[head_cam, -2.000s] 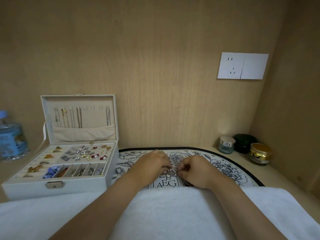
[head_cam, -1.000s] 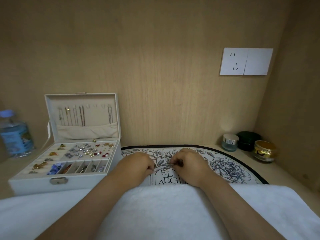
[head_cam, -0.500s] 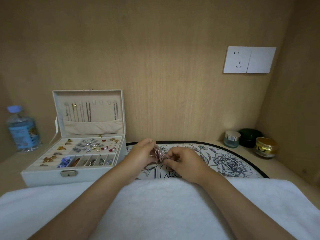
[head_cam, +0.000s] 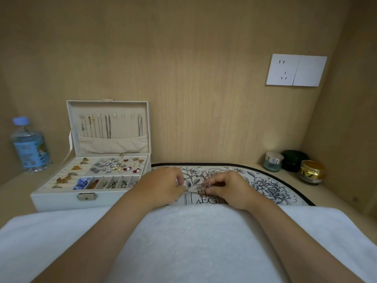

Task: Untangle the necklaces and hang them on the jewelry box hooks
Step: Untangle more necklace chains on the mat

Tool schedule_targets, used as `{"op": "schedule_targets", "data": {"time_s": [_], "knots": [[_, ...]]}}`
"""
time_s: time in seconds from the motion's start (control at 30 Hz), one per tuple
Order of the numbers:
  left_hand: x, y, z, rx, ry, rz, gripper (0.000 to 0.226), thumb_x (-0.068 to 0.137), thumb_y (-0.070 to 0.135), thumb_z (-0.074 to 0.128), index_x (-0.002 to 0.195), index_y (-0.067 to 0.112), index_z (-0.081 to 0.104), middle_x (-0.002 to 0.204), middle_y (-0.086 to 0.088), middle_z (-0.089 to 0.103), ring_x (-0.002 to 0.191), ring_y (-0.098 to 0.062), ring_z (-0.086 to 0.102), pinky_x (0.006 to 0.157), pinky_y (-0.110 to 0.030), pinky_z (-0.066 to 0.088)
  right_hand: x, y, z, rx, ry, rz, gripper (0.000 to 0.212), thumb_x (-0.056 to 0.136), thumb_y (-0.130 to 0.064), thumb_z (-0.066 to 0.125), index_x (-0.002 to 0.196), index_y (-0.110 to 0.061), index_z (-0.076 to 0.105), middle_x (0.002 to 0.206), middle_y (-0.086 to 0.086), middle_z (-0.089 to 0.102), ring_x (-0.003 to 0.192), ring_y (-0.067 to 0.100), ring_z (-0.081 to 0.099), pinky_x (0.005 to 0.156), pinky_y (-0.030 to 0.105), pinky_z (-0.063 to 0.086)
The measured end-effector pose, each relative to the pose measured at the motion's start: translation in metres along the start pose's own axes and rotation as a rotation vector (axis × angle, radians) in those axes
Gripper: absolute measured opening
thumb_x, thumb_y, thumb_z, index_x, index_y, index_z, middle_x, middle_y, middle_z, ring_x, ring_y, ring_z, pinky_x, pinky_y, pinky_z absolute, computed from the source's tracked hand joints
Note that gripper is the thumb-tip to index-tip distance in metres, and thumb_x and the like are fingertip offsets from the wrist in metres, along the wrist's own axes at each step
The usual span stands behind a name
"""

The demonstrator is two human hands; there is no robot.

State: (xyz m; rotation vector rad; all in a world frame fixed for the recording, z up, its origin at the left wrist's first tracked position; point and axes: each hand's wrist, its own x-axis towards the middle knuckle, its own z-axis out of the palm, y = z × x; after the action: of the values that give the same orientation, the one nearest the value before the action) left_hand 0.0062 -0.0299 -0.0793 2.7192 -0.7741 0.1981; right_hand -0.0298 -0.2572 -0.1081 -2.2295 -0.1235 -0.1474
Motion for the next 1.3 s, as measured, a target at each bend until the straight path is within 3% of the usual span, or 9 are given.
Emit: {"op": "schedule_targets", "data": {"time_s": [0.07,0.23,0.37,0.53,0.73,0.9,1.1,1.2,1.3], "knots": [[0.000,-0.001,0.003,0.086,-0.046,0.030,0.013,0.087,0.043,0.059,0.091,0.034,0.067,0.089,0.016,0.066,0.089,-0.008,0.060,0.071,-0.026,0.042,-0.001,0.002,-0.002,0.084,-0.016,0.034,0.017,0.087,-0.013,0.076,0.101,-0.022,0.079,0.092,-0.007,0.078,0.084,0.005,0.070,0.085,0.020,0.053],[-0.003,0.003,0.008,0.149,-0.056,0.093,0.014,0.084,0.034,0.060,0.094,0.034,0.071,0.100,0.015,0.065,0.099,-0.010,0.058,0.077,-0.026,0.042,-0.003,-0.001,0.001,0.175,-0.040,0.088,0.015,0.090,-0.007,0.071,0.099,-0.016,0.078,0.074,0.000,0.074,0.055,0.008,0.056,0.053,0.020,0.046],[0.000,0.009,0.019,0.085,0.053,0.166,0.016,0.085,0.032,0.061,0.097,0.035,0.071,0.110,0.016,0.058,0.109,-0.010,0.048,0.098,-0.034,0.037,-0.001,-0.002,0.003,0.323,0.001,0.104,0.016,0.087,0.000,0.073,0.095,-0.013,0.076,0.065,0.003,0.070,0.051,0.011,0.054,0.054,0.025,0.047],[0.003,0.025,0.038,-0.615,0.040,-0.030,0.006,0.084,0.032,0.075,0.087,0.029,0.072,0.078,0.010,0.071,0.068,0.000,0.063,0.072,-0.026,0.052,-0.003,-0.009,0.003,0.427,-0.020,0.056,0.017,0.087,0.006,0.069,0.098,-0.007,0.068,0.070,0.009,0.070,0.046,0.013,0.054,0.049,0.024,0.048],[0.006,0.022,0.035,-0.942,0.001,-0.126,0.008,0.089,0.016,0.071,0.082,0.020,0.072,0.075,-0.001,0.072,0.069,-0.009,0.066,0.072,-0.025,0.053,-0.001,-0.005,0.001,0.339,0.013,-0.003,0.018,0.084,0.008,0.072,0.089,-0.009,0.071,0.070,0.003,0.071,0.058,0.008,0.062,0.057,0.018,0.049],[0.003,0.024,0.033,-1.015,-0.058,-0.112,0.005,0.089,0.012,0.068,0.086,0.016,0.069,0.076,-0.001,0.071,0.070,-0.010,0.064,0.068,-0.018,0.049,-0.002,-0.004,0.002,0.275,0.001,-0.011,0.010,0.081,-0.011,0.080,0.085,-0.021,0.079,0.077,-0.002,0.073,0.070,0.014,0.060,0.071,0.027,0.050],[0.005,0.020,0.028,-1.150,-0.076,-0.187,0.021,0.091,0.004,0.057,0.077,0.017,0.066,0.069,-0.005,0.061,0.065,-0.019,0.060,0.065,-0.029,0.043,-0.005,-0.011,0.002,0.297,0.026,-0.035,0.006,0.080,-0.017,0.082,0.083,-0.022,0.081,0.082,0.002,0.077,0.078,0.018,0.061,0.083,0.040,0.053],[0.005,0.022,0.029,-1.105,-0.054,-0.227,0.021,0.093,0.003,0.053,0.079,0.016,0.062,0.061,0.001,0.050,0.064,-0.018,0.054,0.058,-0.021,0.043,-0.006,-0.012,0.001,0.255,0.000,-0.020,0.007,0.079,-0.016,0.083,0.081,-0.021,0.080,0.079,0.001,0.074,0.074,0.015,0.060,0.078,0.035,0.051],[0.006,0.023,0.032,-1.039,-0.022,-0.198,0.021,0.091,0.005,0.054,0.077,0.018,0.062,0.057,0.005,0.052,0.062,-0.016,0.047,0.062,-0.029,0.038,-0.008,-0.014,0.001,0.220,-0.030,-0.023,0.005,0.083,-0.008,0.076,0.082,-0.013,0.076,0.074,0.000,0.071,0.070,0.011,0.060,0.073,0.027,0.048]]}}
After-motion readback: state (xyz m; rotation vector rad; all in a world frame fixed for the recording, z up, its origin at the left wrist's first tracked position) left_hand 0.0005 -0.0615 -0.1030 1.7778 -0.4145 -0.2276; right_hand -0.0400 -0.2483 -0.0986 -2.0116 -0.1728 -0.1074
